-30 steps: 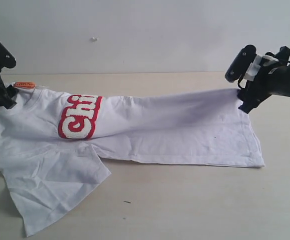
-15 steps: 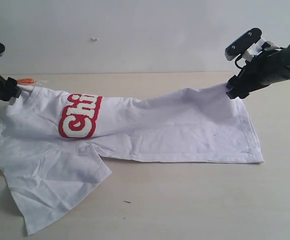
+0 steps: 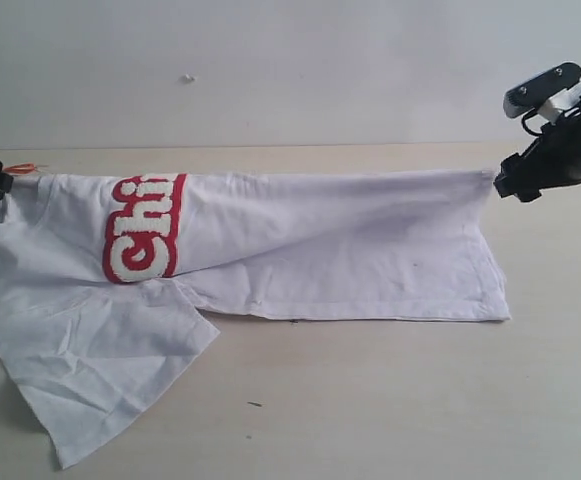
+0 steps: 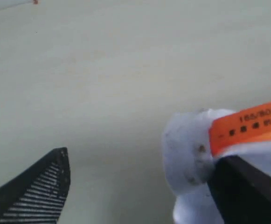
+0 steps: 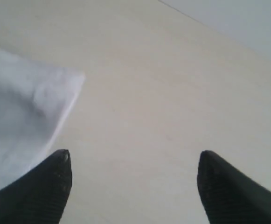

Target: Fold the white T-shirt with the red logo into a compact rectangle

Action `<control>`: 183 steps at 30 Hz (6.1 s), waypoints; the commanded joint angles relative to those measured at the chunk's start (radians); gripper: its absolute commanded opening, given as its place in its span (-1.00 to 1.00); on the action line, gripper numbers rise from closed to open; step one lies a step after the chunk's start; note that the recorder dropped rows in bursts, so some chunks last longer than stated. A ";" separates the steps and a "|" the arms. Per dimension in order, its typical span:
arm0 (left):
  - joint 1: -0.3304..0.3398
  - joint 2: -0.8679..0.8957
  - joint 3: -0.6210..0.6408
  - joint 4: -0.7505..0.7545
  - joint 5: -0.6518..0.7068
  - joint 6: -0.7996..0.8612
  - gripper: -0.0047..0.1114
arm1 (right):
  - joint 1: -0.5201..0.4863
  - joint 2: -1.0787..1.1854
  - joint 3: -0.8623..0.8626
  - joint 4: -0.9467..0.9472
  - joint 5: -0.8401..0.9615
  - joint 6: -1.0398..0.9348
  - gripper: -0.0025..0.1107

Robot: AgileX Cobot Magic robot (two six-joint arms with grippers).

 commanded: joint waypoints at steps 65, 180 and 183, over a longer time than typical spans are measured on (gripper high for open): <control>-0.025 -0.060 -0.071 -0.033 0.250 0.022 0.40 | 0.217 0.220 -0.263 -0.264 0.577 0.357 -0.96; -0.356 -0.070 0.127 -0.161 0.481 0.663 -0.92 | 0.217 0.162 0.004 -0.490 0.690 0.379 -0.96; -0.329 -0.171 0.127 -0.163 0.316 0.469 -0.92 | 0.217 0.081 0.058 -0.448 0.716 0.376 -0.96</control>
